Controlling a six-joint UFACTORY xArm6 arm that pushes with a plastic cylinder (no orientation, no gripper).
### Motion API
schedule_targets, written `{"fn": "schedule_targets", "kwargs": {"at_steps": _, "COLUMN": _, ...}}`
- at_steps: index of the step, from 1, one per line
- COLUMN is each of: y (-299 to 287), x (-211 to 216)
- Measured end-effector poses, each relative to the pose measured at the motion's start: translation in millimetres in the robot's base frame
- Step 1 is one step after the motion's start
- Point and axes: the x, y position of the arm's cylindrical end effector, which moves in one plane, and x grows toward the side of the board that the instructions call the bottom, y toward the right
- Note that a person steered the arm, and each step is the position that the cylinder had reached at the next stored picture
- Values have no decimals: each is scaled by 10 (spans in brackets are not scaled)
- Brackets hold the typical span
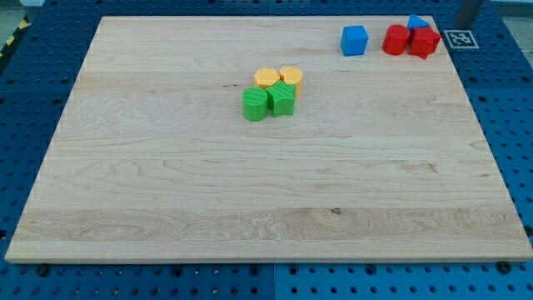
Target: Separate the red blocks from the triangle
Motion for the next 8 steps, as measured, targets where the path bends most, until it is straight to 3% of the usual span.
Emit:
{"fn": "schedule_targets", "kwargs": {"at_steps": 1, "y": -331, "x": 327}}
{"fn": "schedule_targets", "kwargs": {"at_steps": 2, "y": -804, "x": 247}}
{"fn": "schedule_targets", "kwargs": {"at_steps": 4, "y": -892, "x": -66}}
{"fn": "schedule_targets", "kwargs": {"at_steps": 5, "y": -1280, "x": 122}}
{"fn": "schedule_targets", "kwargs": {"at_steps": 7, "y": -1432, "x": 1326}}
{"fn": "schedule_targets", "kwargs": {"at_steps": 8, "y": -1441, "x": 1539}}
